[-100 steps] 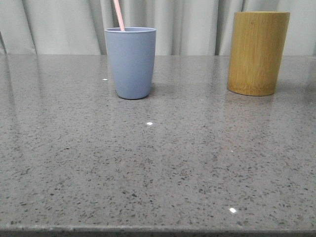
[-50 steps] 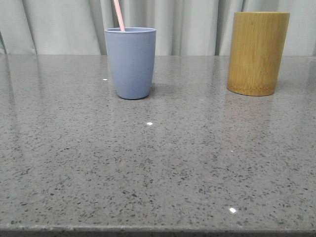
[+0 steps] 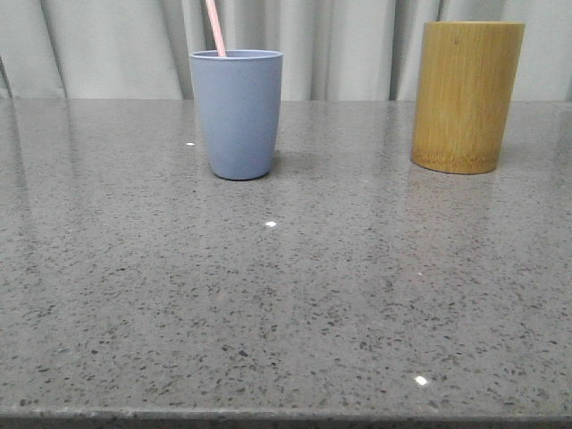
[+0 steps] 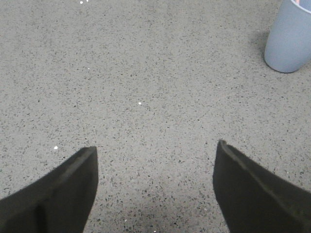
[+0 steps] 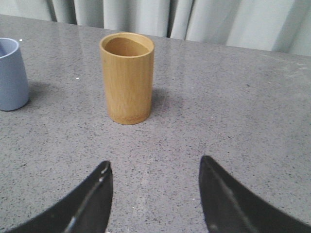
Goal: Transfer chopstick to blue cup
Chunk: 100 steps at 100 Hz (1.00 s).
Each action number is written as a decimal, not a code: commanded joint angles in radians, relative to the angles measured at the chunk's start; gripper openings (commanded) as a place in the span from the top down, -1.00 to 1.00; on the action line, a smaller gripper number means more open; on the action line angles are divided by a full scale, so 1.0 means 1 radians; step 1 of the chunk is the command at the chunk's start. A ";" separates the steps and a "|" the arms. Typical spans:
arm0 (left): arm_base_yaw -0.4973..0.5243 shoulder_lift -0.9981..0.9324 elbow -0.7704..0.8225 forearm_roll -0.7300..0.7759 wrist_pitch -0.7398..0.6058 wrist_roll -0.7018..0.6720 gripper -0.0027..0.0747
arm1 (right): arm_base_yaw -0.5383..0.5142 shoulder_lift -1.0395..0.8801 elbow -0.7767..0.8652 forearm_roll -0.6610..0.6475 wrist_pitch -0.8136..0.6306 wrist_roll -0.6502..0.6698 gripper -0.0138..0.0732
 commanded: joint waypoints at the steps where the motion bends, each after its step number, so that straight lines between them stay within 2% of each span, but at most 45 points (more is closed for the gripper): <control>1: 0.001 0.001 -0.025 -0.014 -0.076 -0.008 -0.32 | -0.005 0.007 -0.022 -0.038 -0.062 0.014 -0.27; 22: 0.001 0.001 -0.025 -0.014 -0.076 -0.008 -0.32 | -0.005 0.007 -0.022 -0.037 -0.061 0.014 -0.24; 29: 0.001 0.001 -0.025 -0.014 -0.076 -0.008 -0.32 | -0.005 0.007 -0.022 -0.037 -0.061 0.014 -0.12; 36: 0.001 0.001 -0.025 -0.014 -0.076 -0.008 -0.27 | -0.005 0.007 -0.022 -0.037 -0.061 0.014 0.08; 41: 0.001 0.001 -0.025 -0.014 -0.076 -0.008 -0.16 | -0.005 0.007 -0.022 -0.037 -0.061 0.014 0.28; 48: 0.001 0.001 -0.025 -0.014 -0.076 -0.008 0.09 | -0.005 0.007 -0.022 -0.037 -0.061 0.014 0.55; 57: 0.001 0.001 -0.025 -0.014 -0.077 -0.008 0.53 | -0.005 0.007 -0.022 -0.037 -0.061 0.014 0.86; 65: 0.001 0.001 -0.025 -0.014 -0.077 -0.008 0.99 | -0.005 0.007 -0.022 -0.037 -0.061 0.014 0.84; 100: 0.001 0.001 -0.025 -0.014 -0.077 -0.008 0.98 | -0.005 0.007 -0.022 -0.037 -0.061 0.014 0.84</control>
